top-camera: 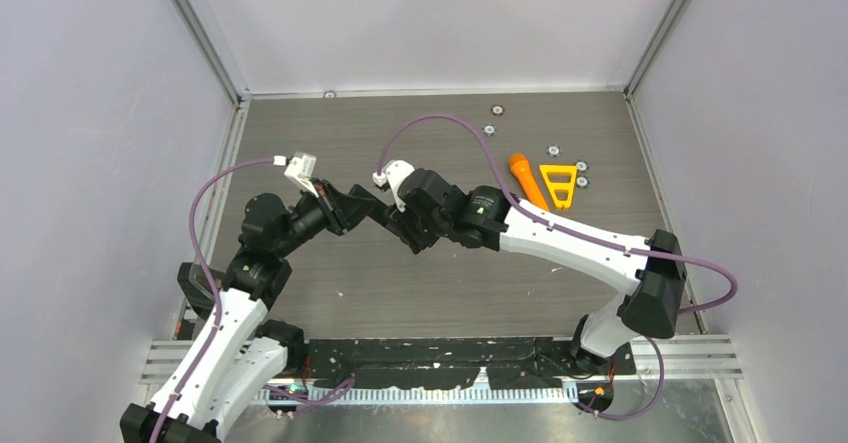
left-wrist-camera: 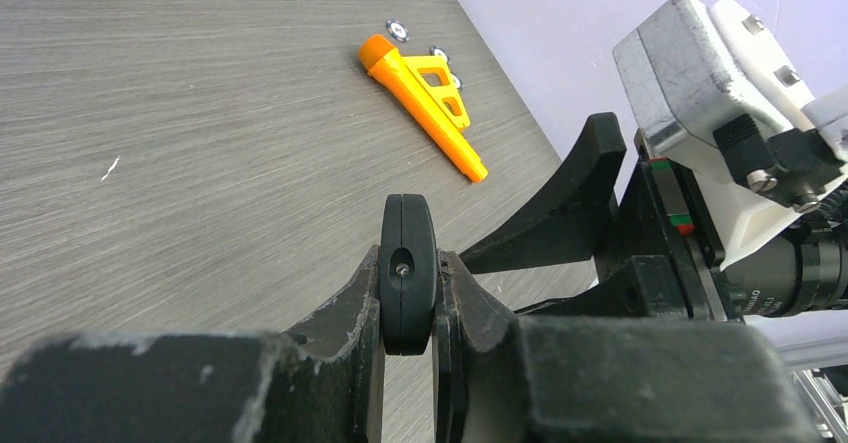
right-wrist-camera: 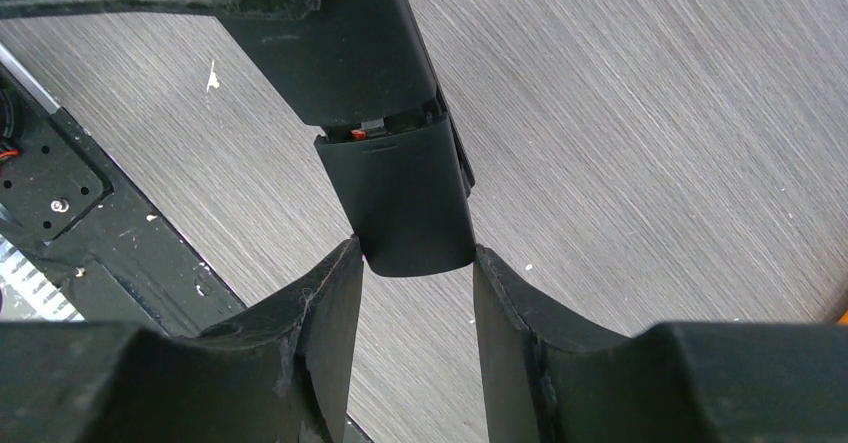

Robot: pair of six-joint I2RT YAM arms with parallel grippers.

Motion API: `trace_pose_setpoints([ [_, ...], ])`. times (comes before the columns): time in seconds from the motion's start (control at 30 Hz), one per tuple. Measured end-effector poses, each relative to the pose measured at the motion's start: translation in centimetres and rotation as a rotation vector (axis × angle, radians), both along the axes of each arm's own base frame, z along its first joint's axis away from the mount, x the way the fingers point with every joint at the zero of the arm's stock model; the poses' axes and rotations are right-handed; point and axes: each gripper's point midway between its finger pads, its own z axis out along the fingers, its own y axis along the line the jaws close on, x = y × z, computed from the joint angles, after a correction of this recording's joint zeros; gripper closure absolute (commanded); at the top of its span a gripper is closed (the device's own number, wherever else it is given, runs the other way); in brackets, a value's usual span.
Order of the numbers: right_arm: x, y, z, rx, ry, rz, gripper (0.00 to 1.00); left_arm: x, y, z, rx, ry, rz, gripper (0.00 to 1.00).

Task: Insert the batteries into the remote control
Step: Load the battery cover into the remote control.

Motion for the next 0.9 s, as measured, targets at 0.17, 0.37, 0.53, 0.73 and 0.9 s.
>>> trace_pose_setpoints([
  [0.17, 0.04, 0.11, -0.43, -0.012, 0.005, 0.003, 0.72, 0.00, -0.01, -0.04, 0.001, 0.002, 0.000, 1.00],
  [0.37, 0.10, 0.20, -0.71, -0.021, 0.008, 0.005, 0.72, -0.01, 0.00, -0.03, 0.000, 0.002, 0.000, 1.00],
  [0.53, 0.10, 0.19, -0.72, -0.022, 0.008, 0.005, 0.72, -0.01, -0.01, -0.05, 0.001, 0.002, -0.001, 1.00],
  [0.73, 0.19, 0.31, -0.58, -0.023, 0.003, 0.011, 0.72, -0.12, -0.09, -0.05, 0.000, 0.002, -0.009, 1.00],
  [0.9, 0.36, 0.65, -0.48, -0.026, -0.001, 0.020, 0.72, -0.23, -0.18, -0.01, 0.000, 0.000, -0.017, 1.00],
])
